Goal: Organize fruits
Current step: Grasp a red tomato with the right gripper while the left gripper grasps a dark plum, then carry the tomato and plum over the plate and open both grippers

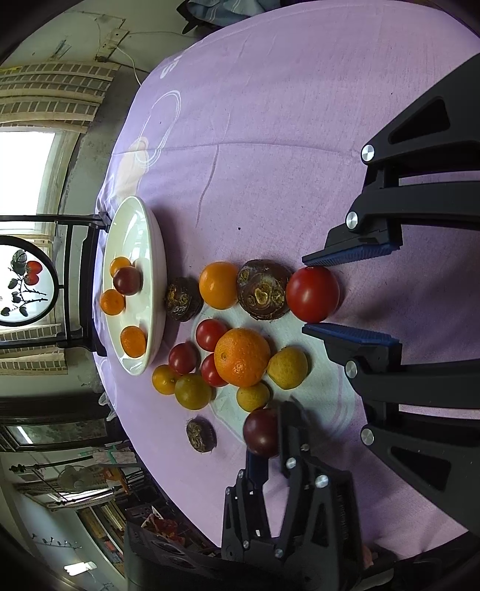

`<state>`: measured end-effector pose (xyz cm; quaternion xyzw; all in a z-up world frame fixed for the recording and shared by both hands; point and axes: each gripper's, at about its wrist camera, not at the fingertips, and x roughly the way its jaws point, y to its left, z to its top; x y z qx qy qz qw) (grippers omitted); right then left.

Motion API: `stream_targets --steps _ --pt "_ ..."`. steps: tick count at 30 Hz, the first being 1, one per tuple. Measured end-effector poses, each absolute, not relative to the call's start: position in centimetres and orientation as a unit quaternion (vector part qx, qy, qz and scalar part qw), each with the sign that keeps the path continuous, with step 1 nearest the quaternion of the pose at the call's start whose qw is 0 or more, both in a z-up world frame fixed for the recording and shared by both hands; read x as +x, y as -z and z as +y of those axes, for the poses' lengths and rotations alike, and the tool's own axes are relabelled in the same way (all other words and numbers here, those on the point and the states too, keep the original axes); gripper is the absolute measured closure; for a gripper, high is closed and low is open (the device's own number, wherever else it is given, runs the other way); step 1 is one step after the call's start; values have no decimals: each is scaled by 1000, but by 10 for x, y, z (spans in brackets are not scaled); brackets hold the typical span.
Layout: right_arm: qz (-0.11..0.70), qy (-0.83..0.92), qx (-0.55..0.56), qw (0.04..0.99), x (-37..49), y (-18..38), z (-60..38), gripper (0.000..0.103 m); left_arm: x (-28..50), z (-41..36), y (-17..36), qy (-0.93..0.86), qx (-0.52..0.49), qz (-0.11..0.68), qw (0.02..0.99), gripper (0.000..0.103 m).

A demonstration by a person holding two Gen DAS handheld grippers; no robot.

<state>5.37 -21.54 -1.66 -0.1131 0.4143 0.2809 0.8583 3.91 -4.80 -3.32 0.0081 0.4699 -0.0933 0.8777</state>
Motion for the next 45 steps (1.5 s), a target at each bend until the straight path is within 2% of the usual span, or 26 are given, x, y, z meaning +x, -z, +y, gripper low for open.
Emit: stream_targets --steps 7,17,26,45 --pt "399 -276 -94 869 57 10 -221 71 47 -30 6 85 0 442 893 66" --pt "359 -249 -73 896 69 -19 -221 71 97 -22 -18 80 6 411 908 66" --pt "335 -257 -92 902 124 -52 -183 71 147 -3 -32 39 4 392 919 66" --pt "393 -234 -107 883 212 -6 -129 71 210 9 0 16 5 423 906 66"
